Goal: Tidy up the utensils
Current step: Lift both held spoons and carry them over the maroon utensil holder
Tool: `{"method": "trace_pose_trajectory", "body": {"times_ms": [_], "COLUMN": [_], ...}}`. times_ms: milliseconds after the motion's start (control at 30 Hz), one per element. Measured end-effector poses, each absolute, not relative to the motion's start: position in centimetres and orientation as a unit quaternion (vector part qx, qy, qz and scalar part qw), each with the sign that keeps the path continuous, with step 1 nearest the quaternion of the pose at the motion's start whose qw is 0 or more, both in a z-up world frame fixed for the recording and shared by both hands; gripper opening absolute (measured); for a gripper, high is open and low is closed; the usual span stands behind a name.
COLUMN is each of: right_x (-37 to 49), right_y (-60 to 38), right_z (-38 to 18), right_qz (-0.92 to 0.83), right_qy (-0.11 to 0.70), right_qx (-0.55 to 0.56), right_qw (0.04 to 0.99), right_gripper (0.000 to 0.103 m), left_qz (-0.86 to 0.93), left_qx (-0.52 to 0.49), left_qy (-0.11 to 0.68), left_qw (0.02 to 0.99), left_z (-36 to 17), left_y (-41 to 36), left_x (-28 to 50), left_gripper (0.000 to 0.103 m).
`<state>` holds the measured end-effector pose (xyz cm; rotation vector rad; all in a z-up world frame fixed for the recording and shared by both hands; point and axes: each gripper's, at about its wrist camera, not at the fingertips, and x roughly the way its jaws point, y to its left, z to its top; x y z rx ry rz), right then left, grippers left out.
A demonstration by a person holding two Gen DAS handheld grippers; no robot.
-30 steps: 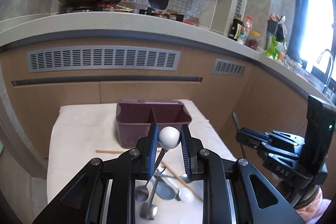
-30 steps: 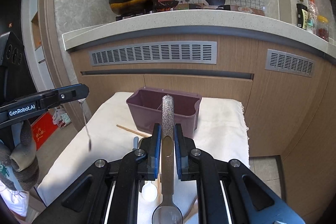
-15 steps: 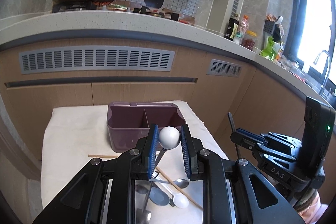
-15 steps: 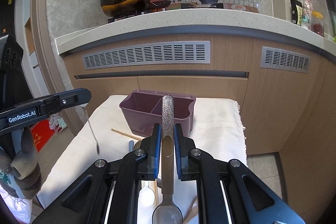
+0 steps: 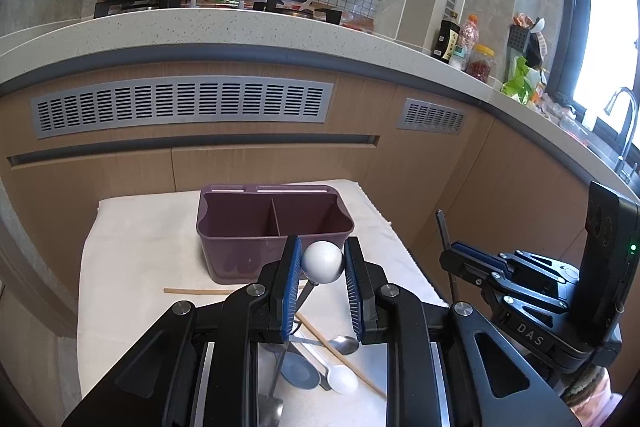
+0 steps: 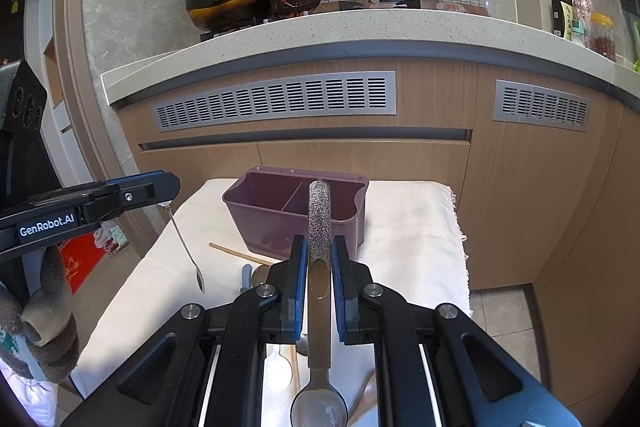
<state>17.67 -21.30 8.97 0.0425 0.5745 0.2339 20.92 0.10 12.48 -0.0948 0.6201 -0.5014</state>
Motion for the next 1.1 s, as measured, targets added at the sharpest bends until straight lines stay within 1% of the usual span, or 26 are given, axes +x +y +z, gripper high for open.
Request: {"method": "trace_pose_trajectory", "body": {"times_ms": [267,467,600,800,900,1100], "right_x": [17.6,18.8,20.4,23.4,25.5,30.3], "right_y": [-21.8,-21.9,-22.1,-21.1,-20.3,-18.8], "right_z": [8.8,8.7,10.3,14.3,15.6,16.6], "right_qz": [0.128,0.133,0.138,0.148,0.143,0.133], "right_qy": [0.276,0.279,0.267,0.222,0.199,0.188], "right_qx": [0.027,0.026,0.029,0.016,0.004,-0.002], "right_qw": [0.952,0.951,0.953,0.964,0.97,0.973], "right_gripper": [0.011,0.011,0.011,0.011,0.011,0.011], "left_qz": [-0.229,-0.23,-0.236,-0.237,-0.24,-0.243], "left_qx": [-0.046,-0.057,-0.063,-0.051,-0.062,-0.073], "left_qy": [0.321,0.31,0.283,0.235,0.221,0.208], "left_qw": [0.918,0.921,0.927,0.941,0.943,0.945], "left_z": [11.9,12.5,14.7,18.7,20.0,21.3], "left_y": [-0.2,0.1,0.4,0.8,1.5,2.5], "left_x": [21.4,21.3,22.0,24.0,25.8,29.7], "left_gripper": [0.023,0.023,0.023,0.023,0.023,0.023]}}
